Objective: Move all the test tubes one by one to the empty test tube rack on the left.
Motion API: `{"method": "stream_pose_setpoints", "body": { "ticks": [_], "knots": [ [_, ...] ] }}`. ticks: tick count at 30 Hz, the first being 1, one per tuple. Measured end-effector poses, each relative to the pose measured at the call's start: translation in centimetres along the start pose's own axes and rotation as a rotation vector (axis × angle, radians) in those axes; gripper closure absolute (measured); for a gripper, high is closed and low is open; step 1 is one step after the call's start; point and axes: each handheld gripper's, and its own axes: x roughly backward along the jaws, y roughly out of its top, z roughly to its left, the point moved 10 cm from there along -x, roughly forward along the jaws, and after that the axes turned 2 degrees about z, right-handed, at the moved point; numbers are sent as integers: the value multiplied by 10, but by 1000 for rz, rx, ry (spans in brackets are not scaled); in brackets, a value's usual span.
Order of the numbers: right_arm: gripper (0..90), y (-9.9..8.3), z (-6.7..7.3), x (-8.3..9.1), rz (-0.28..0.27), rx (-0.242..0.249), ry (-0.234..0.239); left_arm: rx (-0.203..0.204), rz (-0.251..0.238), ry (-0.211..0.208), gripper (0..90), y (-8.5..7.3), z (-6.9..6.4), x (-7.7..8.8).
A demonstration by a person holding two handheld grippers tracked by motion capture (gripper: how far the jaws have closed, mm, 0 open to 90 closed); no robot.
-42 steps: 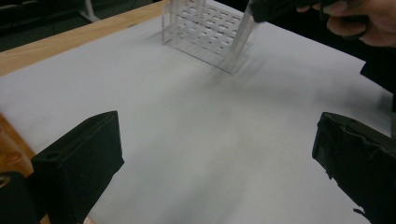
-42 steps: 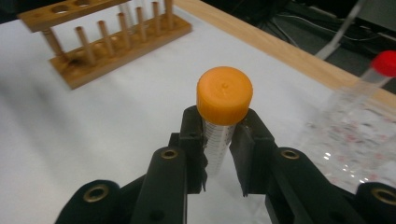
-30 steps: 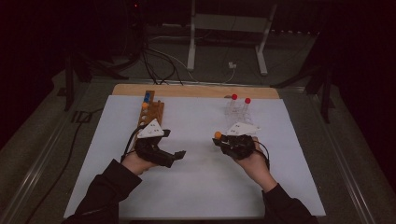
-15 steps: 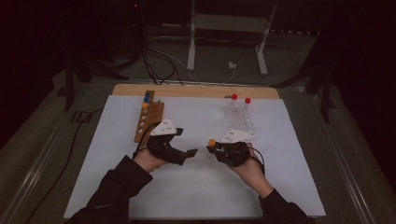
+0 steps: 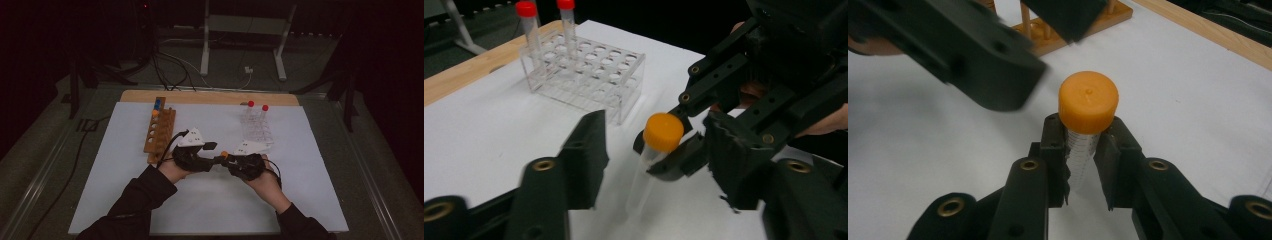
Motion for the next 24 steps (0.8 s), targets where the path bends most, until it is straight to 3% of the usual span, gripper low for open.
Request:
{"method": "stream_pose_setpoints", "body": {
  "ticks": [13, 24],
  "knots": [
    [749, 0, 0, 0, 0, -5, 3, -7, 27, -28, 696, 0, -3, -13],
    [748, 2, 1, 1, -5, 7, 0, -28, 34, -23, 714, 2, -3, -12]
  ]
}}
